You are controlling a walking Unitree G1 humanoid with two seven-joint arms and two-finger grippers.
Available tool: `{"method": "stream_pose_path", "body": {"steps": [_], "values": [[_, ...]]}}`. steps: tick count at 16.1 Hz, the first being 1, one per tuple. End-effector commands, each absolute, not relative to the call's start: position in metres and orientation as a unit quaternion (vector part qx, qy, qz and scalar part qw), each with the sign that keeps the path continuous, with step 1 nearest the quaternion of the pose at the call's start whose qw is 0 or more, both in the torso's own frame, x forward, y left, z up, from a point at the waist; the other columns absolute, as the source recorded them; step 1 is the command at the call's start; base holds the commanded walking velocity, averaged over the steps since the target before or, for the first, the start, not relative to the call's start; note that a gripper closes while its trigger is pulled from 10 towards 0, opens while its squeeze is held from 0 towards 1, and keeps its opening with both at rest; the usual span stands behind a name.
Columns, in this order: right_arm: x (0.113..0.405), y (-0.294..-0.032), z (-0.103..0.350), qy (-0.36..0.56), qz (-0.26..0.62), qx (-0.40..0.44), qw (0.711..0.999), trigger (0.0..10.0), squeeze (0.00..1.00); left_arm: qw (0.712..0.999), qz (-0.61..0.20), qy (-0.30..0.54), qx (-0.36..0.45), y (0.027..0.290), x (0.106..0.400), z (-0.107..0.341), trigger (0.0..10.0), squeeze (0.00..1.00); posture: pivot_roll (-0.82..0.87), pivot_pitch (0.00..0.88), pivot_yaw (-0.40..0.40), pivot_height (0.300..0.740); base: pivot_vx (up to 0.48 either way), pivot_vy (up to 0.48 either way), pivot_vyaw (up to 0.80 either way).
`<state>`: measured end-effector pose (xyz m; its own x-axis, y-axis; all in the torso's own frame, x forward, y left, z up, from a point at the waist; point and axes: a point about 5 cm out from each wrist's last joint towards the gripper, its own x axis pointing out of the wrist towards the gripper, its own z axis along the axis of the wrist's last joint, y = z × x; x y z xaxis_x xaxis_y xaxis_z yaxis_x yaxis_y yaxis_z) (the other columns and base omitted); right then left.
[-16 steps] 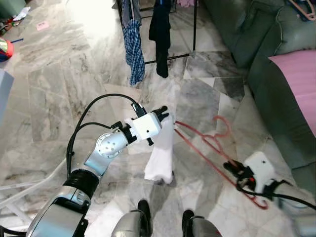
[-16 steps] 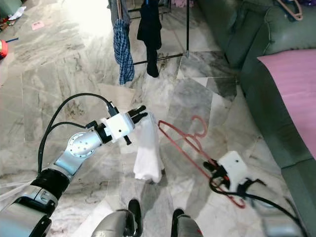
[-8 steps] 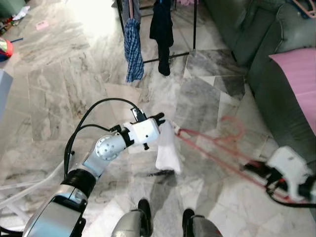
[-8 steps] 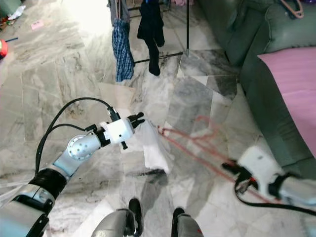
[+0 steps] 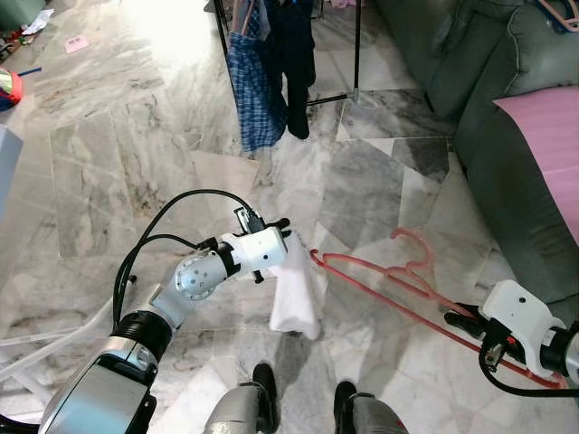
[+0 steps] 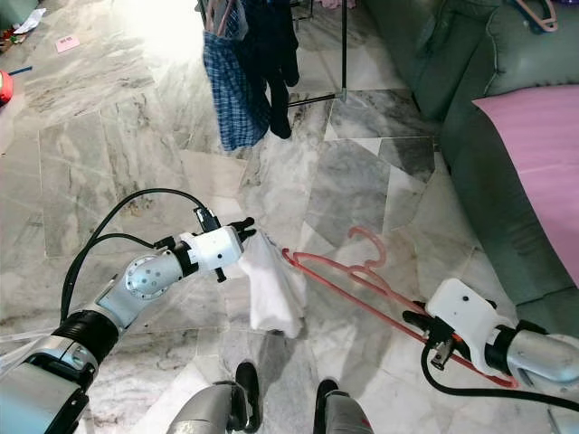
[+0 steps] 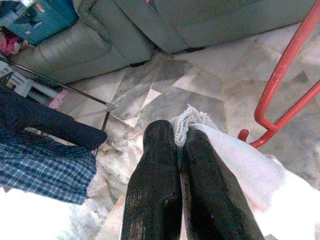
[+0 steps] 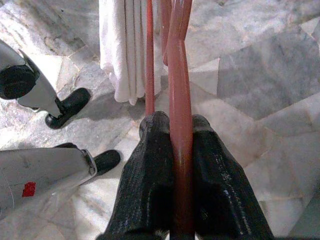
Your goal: Hang hanger
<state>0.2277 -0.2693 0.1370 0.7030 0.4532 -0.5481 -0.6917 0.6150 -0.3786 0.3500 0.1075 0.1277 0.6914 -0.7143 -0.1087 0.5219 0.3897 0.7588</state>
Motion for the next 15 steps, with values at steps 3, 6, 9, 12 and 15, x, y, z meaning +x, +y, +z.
{"method": "stream_pose_path", "body": {"steps": [3, 6, 9, 12, 15], "values": [[0.2269, -0.267, 0.1427, 0.195, 0.341, -0.316, 0.864, 10.0, 0.0, 0.819, -0.377, -0.112, 0.418, 0.1101, 0.3504, 0.1249, 10.0, 0.0, -0.03, 0.325, 0.087, 0.74, 0.0, 0.0, 0.0], [0.2324, -0.2605, 0.145, 0.183, 0.352, -0.322, 0.86, 10.0, 0.0, 0.815, -0.384, -0.111, 0.42, 0.1087, 0.3499, 0.1236, 10.0, 0.0, -0.03, 0.322, 0.09, 0.74, 0.0, 0.0, 0.0], [0.2336, -0.2589, 0.1457, 0.183, 0.361, -0.323, 0.855, 10.0, 0.0, 0.814, -0.383, -0.111, 0.422, 0.1089, 0.3508, 0.1239, 10.0, 0.0, -0.03, 0.321, 0.087, 0.74, 0.0, 0.0, 0.0], [0.2301, -0.2607, 0.1452, 0.192, 0.368, -0.326, 0.849, 10.0, 0.0, 0.815, -0.378, -0.112, 0.424, 0.1109, 0.3521, 0.1255, 10.0, 0.0, -0.03, 0.318, 0.088, 0.74, 0.0, 0.0, 0.0], [0.2252, -0.2623, 0.1404, 0.211, 0.378, -0.329, 0.84, 10.0, 0.0, 0.816, -0.374, -0.11, 0.428, 0.1139, 0.3543, 0.1281, 10.0, 0.0, -0.03, 0.315, 0.089, 0.74, 0.0, 0.0, 0.0]]}}
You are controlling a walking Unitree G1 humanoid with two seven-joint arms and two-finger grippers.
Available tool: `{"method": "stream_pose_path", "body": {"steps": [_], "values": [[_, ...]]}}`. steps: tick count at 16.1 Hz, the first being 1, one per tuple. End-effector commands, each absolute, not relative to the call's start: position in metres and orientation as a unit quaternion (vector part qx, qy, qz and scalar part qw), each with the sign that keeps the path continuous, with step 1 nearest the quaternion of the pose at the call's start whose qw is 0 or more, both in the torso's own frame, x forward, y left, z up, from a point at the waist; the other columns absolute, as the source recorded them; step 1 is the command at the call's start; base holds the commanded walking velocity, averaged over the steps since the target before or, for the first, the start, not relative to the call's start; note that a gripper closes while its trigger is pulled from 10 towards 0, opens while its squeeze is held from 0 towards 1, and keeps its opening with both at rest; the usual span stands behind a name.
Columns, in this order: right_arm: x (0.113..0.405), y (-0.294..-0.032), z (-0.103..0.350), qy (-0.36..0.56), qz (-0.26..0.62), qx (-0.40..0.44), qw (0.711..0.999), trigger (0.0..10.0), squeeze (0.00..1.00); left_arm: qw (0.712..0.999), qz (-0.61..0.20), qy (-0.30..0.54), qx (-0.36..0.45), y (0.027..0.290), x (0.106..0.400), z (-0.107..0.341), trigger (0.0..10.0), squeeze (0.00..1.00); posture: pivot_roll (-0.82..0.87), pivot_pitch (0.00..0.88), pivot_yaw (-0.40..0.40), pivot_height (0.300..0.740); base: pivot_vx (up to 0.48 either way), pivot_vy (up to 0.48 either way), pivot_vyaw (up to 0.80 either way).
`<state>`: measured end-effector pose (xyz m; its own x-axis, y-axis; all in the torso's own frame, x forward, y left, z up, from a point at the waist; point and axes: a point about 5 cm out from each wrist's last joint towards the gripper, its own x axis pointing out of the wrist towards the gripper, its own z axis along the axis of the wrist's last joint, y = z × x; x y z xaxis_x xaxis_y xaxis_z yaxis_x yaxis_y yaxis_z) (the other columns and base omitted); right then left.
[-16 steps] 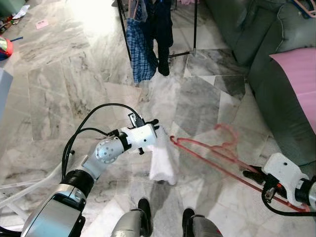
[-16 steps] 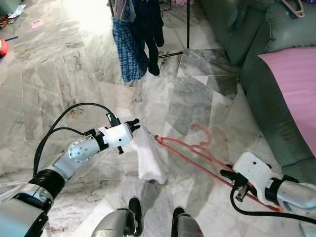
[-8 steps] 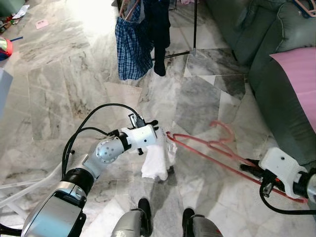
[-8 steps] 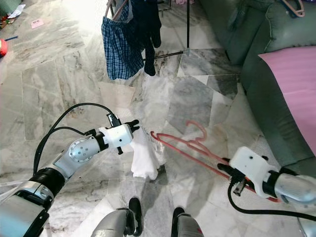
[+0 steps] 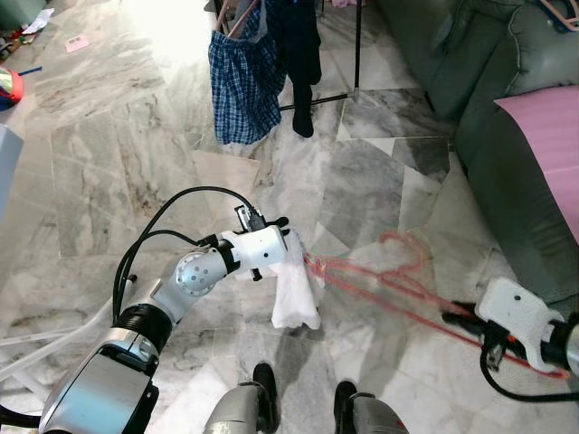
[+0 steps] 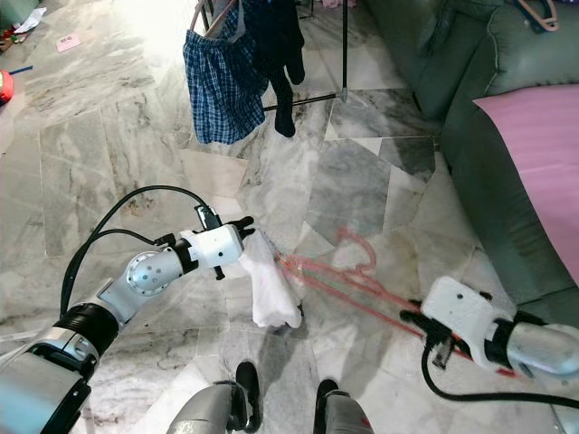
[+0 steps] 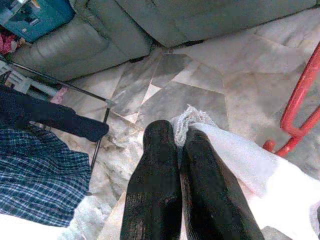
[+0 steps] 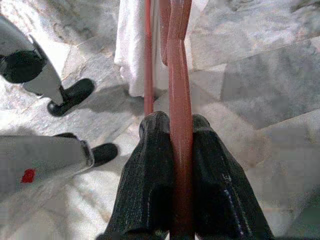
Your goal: Hang hanger
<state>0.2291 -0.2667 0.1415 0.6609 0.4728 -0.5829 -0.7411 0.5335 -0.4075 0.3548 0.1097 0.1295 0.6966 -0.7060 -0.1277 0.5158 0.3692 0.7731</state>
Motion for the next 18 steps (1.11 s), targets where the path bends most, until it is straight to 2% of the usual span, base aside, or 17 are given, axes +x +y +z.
{"method": "stream_pose_path", "body": {"steps": [1, 9, 14, 18], "values": [[0.225, -0.263, 0.139, 0.214, 0.376, -0.334, 0.837, 10.0, 0.0, 0.816, -0.373, -0.111, 0.427, 0.114, 0.355, 0.129, 10.0, 0.0, -0.03, 0.314, 0.09, 0.74, 0.0, 0.0, 0.0], [0.237, -0.273, 0.136, 0.203, 0.339, -0.39, 0.832, 10.0, 0.0, 0.808, -0.39, -0.113, 0.426, 0.117, 0.352, 0.129, 10.0, 0.0, -0.02, 0.313, 0.089, 0.74, 0.0, 0.0, 0.0], [0.248, -0.265, 0.135, 0.153, 0.326, -0.421, 0.833, 10.0, 0.0, 0.807, -0.398, -0.117, 0.421, 0.113, 0.35, 0.128, 10.0, 0.0, -0.02, 0.316, 0.09, 0.74, 0.0, 0.0, 0.0], [0.246, -0.261, 0.126, 0.153, 0.343, -0.415, 0.828, 10.0, 0.0, 0.807, -0.399, -0.118, 0.419, 0.112, 0.351, 0.129, 10.0, 0.0, -0.02, 0.318, 0.089, 0.74, 0.0, 0.0, 0.0]]}}
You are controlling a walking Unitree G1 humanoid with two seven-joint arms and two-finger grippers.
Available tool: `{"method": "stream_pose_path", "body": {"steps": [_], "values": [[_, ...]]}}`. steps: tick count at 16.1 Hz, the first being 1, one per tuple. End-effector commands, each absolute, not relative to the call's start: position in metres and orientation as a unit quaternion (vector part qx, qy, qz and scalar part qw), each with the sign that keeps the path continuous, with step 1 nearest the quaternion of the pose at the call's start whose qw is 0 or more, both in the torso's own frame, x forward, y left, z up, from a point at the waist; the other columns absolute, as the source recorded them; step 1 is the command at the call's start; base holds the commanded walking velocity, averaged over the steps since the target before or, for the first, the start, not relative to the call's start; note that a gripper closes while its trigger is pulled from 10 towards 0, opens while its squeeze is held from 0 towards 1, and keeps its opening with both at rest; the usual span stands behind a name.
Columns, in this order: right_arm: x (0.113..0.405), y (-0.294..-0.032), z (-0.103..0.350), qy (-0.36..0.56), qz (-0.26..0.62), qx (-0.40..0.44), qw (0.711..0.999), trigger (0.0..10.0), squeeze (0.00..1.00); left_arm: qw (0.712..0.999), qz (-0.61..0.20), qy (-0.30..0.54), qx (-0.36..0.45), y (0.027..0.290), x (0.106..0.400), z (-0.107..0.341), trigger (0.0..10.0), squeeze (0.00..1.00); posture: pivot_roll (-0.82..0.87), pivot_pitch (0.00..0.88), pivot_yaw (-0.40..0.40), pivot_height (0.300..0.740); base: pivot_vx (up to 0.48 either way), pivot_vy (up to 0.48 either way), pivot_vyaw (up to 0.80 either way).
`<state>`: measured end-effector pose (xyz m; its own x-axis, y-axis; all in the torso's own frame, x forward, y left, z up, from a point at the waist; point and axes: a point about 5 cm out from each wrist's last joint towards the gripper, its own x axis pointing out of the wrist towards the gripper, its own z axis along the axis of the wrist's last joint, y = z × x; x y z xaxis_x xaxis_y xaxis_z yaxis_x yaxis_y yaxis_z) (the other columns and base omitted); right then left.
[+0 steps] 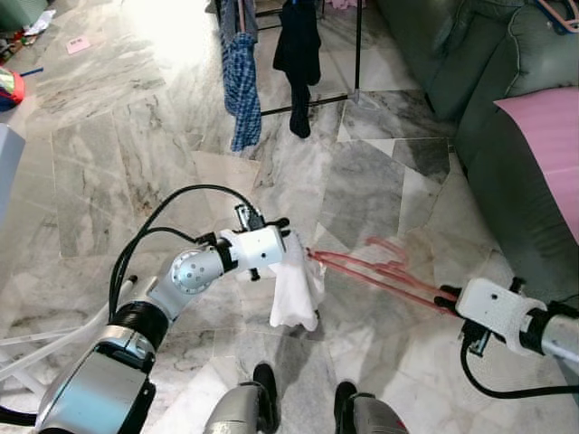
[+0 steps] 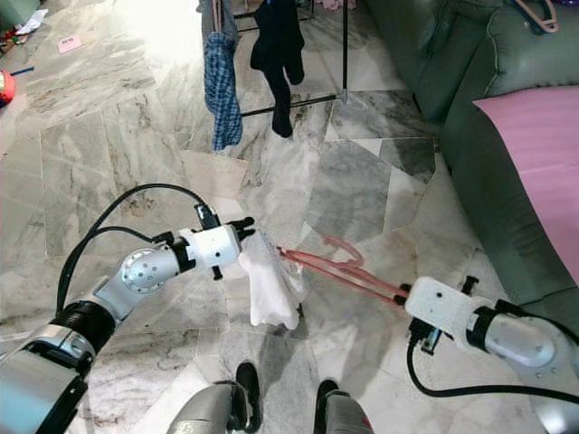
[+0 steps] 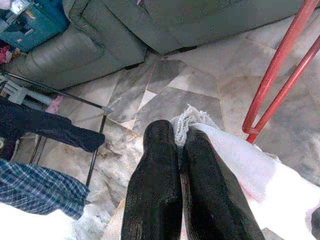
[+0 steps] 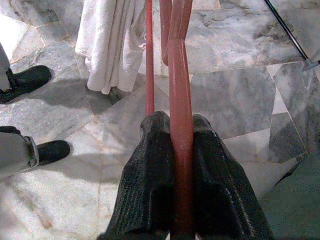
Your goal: Hang hanger
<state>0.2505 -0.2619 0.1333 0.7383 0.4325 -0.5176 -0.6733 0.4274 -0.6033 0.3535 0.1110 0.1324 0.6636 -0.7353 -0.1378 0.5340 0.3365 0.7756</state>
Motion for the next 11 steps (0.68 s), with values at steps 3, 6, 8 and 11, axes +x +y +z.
{"method": "stream_pose_path", "body": {"steps": [3, 6, 8, 11], "values": [[0.2443, -0.2628, 0.1239, 0.151, 0.342, -0.433, 0.82, 10.0, 0.0, 0.81, -0.393, -0.116, 0.42, 0.1126, 0.3525, 0.13, 10.0, 0.0, -0.03, 0.318, 0.09, 0.74, 0.0, 0.0, 0.0], [0.2427, -0.2603, 0.1219, 0.152, 0.349, -0.433, 0.817, 10.0, 0.0, 0.81, -0.393, -0.117, 0.418, 0.1108, 0.3528, 0.1304, 10.0, 0.0, -0.03, 0.318, 0.09, 0.74, 0.0, 0.0, 0.0], [0.2422, -0.2599, 0.1214, 0.151, 0.351, -0.434, 0.816, 10.0, 0.0, 0.811, -0.393, -0.118, 0.417, 0.11, 0.3528, 0.1306, 10.0, 0.0, -0.03, 0.318, 0.09, 0.74, 0.0, 0.0, 0.0], [0.2443, -0.2607, 0.1212, 0.149, 0.348, -0.438, 0.815, 10.0, 0.0, 0.81, -0.395, -0.122, 0.416, 0.1084, 0.3529, 0.1322, 10.0, 0.0, -0.03, 0.317, 0.088, 0.74, 0.0, 0.0, 0.0]]}}
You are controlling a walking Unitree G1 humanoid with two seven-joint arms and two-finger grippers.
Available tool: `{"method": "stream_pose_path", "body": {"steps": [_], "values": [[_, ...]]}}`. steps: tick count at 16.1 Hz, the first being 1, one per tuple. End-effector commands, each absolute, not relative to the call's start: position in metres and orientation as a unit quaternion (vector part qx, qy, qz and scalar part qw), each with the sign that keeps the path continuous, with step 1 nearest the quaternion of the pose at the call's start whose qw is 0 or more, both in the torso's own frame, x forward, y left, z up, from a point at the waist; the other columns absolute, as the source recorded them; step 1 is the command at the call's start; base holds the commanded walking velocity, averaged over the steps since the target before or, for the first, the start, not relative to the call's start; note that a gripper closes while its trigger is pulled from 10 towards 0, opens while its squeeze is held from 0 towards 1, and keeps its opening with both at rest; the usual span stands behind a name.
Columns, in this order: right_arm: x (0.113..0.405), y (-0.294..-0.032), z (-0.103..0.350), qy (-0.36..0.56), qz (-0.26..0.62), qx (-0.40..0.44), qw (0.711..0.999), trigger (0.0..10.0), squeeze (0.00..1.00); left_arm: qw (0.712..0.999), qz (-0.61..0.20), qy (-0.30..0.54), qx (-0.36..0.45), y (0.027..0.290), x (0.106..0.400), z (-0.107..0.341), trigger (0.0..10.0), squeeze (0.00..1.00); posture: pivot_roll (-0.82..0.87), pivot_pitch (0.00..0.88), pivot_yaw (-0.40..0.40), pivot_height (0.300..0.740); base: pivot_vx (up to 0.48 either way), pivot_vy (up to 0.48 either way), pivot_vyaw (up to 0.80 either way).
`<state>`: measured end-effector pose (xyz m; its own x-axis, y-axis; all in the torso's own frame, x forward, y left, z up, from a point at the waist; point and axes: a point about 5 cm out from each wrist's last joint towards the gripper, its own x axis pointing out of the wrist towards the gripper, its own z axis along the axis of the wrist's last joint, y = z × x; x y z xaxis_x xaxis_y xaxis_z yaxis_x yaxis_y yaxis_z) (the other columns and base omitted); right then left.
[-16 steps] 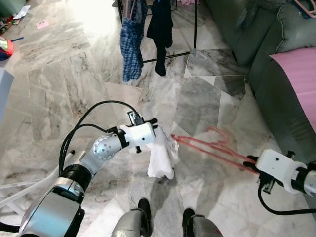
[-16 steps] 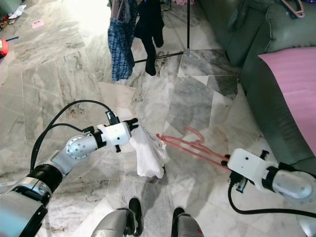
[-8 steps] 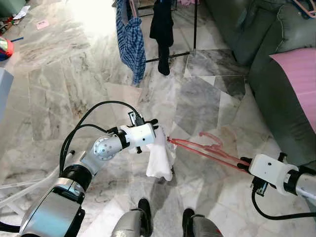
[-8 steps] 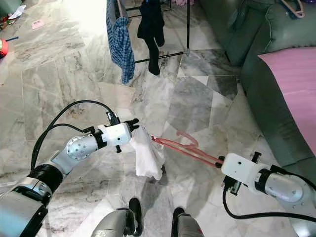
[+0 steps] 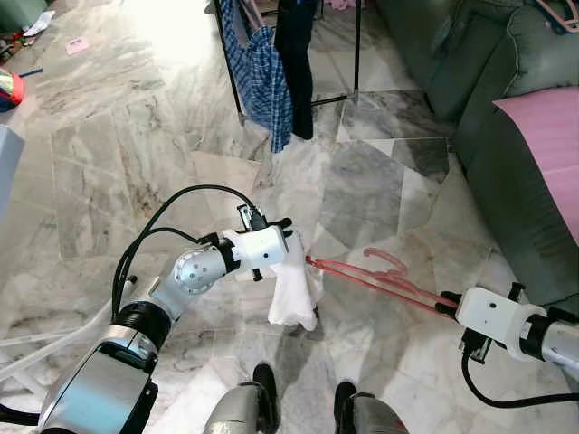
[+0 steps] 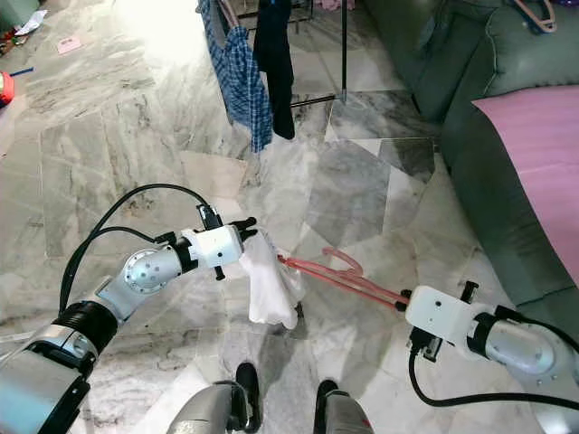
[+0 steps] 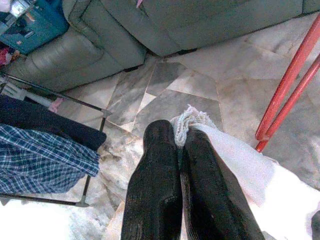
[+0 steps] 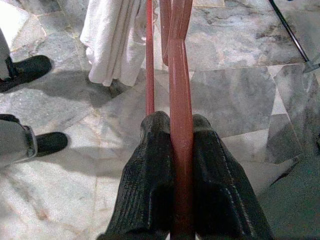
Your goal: Hang hanger
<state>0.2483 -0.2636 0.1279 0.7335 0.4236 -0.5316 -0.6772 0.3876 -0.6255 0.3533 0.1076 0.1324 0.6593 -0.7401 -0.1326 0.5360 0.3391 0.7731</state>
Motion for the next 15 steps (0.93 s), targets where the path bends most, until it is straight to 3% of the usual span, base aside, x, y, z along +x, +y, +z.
{"method": "stream_pose_path", "body": {"steps": [1, 11, 15], "values": [[0.247, -0.26, 0.121, 0.144, 0.344, -0.444, 0.815, 10.0, 0.0, 0.81, -0.396, -0.125, 0.415, 0.108, 0.353, 0.133, 10.0, 0.0, -0.03, 0.316, 0.087, 0.74, 0.0, 0.0, 0.0], [0.277, -0.251, 0.119, 0.083, 0.286, -0.466, 0.833, 10.0, 0.0, 0.805, -0.416, -0.156, 0.393, 0.094, 0.347, 0.139, 10.0, 0.0, -0.02, 0.314, 0.08, 0.74, 0.0, 0.0, 0.0], [0.266, -0.262, 0.128, 0.09, 0.286, -0.458, 0.837, 10.0, 0.0, 0.811, -0.394, -0.129, 0.414, 0.105, 0.351, 0.132, 10.0, 0.0, -0.03, 0.314, 0.078, 0.74, 0.0, 0.0, 0.0]]}}
